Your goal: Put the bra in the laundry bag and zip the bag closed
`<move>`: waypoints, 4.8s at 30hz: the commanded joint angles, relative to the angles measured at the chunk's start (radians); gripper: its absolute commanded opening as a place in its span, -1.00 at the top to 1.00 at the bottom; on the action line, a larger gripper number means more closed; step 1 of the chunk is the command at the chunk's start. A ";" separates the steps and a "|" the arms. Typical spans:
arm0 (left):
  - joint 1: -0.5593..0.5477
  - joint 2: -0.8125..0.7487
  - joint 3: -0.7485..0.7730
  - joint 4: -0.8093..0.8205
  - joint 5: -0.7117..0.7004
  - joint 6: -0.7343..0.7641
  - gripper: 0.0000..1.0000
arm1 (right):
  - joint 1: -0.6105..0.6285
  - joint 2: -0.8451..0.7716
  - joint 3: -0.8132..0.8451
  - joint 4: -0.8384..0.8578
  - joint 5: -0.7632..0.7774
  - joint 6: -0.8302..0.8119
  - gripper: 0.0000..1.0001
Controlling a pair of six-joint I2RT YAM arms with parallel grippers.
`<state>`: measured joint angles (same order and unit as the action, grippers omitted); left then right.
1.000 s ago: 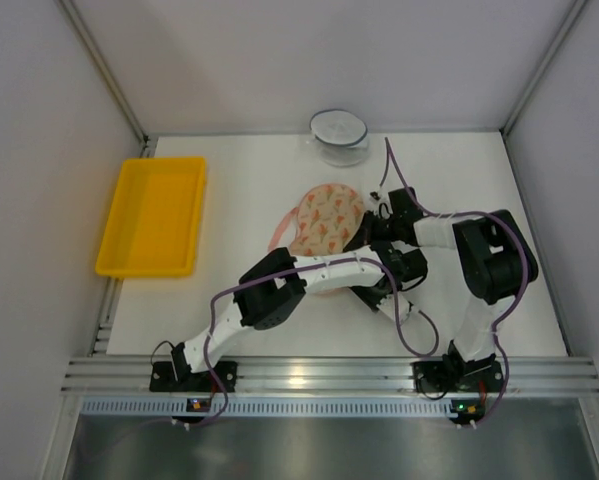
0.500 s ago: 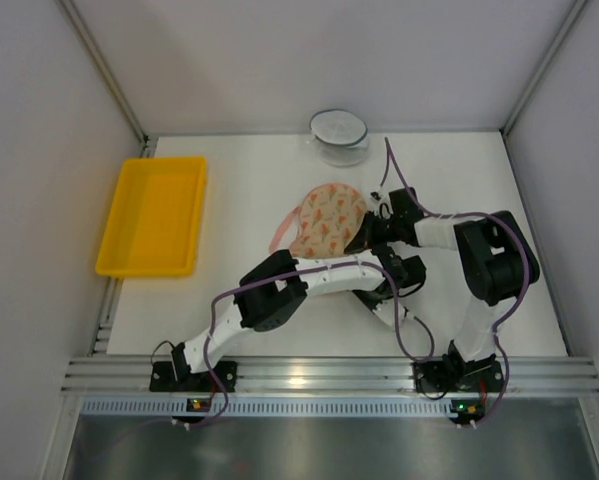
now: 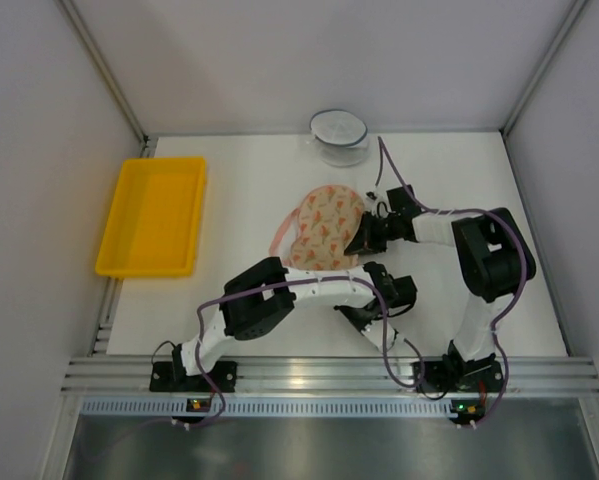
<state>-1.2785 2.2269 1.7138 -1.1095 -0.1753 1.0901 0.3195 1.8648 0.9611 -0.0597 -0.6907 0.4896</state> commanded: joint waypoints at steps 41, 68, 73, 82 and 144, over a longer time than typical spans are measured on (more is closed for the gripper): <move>0.016 -0.097 0.001 0.048 0.164 -0.110 1.00 | -0.088 0.005 0.060 -0.393 -0.239 -0.278 1.00; 0.039 -0.003 0.095 0.218 0.146 -0.325 1.00 | -0.123 -0.085 0.133 -0.652 -0.145 -0.438 -0.68; 0.042 0.000 0.095 0.246 0.134 -0.306 1.00 | -0.117 -0.084 0.018 -0.546 -0.259 -0.360 -0.54; 0.044 -0.027 0.086 0.263 0.143 -0.309 1.00 | -0.096 -0.033 0.040 -0.489 -0.287 -0.321 0.65; 0.031 -0.236 -0.218 0.264 0.284 -0.420 1.00 | -0.151 0.200 0.473 -0.865 -0.112 -0.655 1.00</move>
<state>-1.2312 2.0575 1.5322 -0.7689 0.0113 0.7048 0.1867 2.0659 1.3426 -0.9596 -0.8642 -0.0948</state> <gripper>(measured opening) 0.015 0.038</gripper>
